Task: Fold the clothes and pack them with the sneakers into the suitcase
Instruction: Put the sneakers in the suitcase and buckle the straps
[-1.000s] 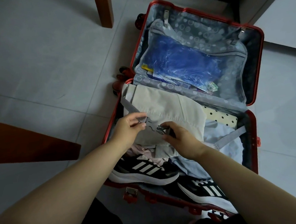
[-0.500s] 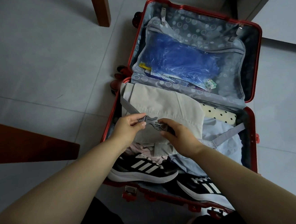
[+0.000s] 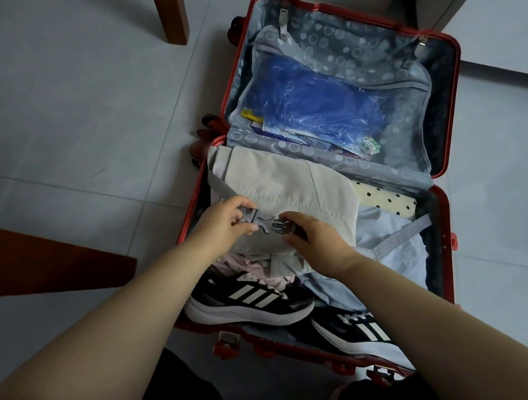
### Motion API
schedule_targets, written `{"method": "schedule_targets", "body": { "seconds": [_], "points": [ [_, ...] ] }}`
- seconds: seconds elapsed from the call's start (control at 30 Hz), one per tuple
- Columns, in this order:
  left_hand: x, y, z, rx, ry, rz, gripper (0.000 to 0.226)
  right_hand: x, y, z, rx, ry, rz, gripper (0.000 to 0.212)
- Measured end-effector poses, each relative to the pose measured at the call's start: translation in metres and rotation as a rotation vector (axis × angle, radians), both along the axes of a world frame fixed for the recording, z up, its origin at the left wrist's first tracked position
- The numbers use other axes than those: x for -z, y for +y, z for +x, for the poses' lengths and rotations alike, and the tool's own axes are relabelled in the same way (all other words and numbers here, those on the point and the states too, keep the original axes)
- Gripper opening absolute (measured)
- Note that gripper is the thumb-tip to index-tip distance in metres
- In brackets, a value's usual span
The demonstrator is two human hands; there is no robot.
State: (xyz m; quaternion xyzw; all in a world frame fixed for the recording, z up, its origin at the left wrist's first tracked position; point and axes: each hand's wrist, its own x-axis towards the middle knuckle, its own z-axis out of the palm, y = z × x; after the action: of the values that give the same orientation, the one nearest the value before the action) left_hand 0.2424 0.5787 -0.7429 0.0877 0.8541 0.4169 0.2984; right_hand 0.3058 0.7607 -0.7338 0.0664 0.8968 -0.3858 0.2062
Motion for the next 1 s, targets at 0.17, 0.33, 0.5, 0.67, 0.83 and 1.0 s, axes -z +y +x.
{"method": "schedule_targets", "body": {
  "seconds": [0.17, 0.33, 0.5, 0.67, 0.83, 1.0],
  "points": [
    [0.006, -0.003, 0.000, -0.047, -0.038, 0.099, 0.028, 0.002, -0.002, -0.002, 0.016, 0.024, 0.013, 0.044],
    [0.011, -0.001, -0.001, -0.042, -0.038, 0.082, 0.032, 0.007, -0.003, -0.004, 0.026, 0.004, 0.020, 0.046],
    [0.020, -0.005, -0.003, 0.030, 0.255, -0.225, 0.034, 0.015, -0.006, -0.004, 0.085, -0.063, -0.095, 0.042],
    [0.017, -0.010, 0.000, 0.044, 0.358, -0.227, 0.035, 0.014, -0.004, -0.008, 0.059, -0.086, -0.156, 0.038],
    [0.013, -0.010, 0.000, 0.076, 0.280, -0.188, 0.037, 0.016, -0.003, -0.006, 0.035, -0.075, -0.136, 0.042],
    [0.020, -0.008, -0.005, 0.063, 0.176, -0.065, 0.038, 0.015, 0.000, -0.005, 0.086, -0.030, -0.158, 0.036]
  ]
}}
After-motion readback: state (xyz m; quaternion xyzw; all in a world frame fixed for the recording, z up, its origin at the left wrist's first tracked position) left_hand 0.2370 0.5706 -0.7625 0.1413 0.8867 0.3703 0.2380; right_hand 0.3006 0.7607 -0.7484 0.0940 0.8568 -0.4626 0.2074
